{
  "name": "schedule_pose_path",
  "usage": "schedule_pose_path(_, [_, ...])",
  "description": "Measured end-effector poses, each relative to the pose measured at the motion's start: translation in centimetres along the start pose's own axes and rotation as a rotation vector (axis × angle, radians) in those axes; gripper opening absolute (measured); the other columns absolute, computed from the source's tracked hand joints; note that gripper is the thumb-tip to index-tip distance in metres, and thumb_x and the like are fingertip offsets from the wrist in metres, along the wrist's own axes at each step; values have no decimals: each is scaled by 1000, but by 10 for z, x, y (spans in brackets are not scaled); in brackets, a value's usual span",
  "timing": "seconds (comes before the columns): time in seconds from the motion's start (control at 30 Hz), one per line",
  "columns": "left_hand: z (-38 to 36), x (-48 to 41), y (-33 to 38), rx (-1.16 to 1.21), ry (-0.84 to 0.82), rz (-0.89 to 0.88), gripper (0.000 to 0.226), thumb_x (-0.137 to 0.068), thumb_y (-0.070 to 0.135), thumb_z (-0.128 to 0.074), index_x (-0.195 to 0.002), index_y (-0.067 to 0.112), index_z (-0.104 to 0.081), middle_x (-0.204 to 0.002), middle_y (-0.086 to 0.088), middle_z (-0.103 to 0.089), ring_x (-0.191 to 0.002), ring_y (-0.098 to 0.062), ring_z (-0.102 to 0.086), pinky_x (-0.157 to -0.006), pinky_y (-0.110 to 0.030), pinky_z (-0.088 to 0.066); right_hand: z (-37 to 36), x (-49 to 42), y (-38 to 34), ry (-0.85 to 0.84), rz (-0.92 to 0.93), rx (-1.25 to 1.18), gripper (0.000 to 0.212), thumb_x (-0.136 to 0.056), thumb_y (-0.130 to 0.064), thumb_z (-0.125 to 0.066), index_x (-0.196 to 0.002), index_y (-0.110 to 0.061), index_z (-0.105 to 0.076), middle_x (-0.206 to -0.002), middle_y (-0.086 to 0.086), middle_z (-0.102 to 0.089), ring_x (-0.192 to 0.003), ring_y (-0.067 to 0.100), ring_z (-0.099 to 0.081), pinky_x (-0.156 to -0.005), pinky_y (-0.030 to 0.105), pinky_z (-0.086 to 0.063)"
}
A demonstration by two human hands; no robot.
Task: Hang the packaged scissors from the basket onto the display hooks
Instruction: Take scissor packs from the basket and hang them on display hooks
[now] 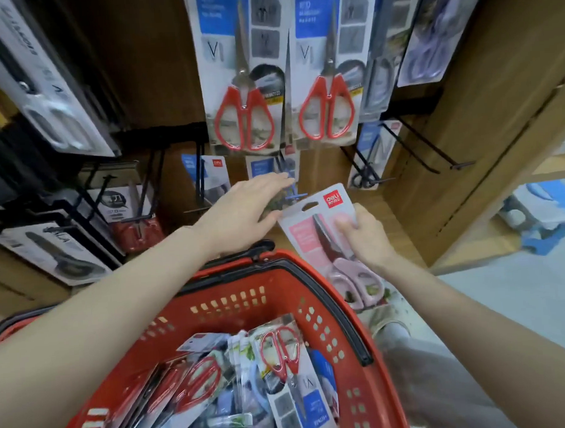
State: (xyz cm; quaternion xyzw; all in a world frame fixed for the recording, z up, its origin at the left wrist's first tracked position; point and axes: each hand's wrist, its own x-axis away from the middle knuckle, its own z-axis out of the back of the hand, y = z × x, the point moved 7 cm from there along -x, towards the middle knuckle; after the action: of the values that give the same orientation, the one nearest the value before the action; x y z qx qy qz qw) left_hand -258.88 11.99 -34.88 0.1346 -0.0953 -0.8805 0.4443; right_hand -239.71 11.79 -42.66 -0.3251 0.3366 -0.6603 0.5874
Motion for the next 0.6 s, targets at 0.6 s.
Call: schedule_pose_path(0.6, [-19,-4,-15,-5,-10,-138,53,-94,17,-53,-144,20,-37,-149,4,-39,-141,-11,-27,-115,-38,-24,-73,-88,8,-39,-163,-304,12,-92,-9,-52,-83,-15,-56,-105,16,-63,-100,34,-61,-88,44,-51])
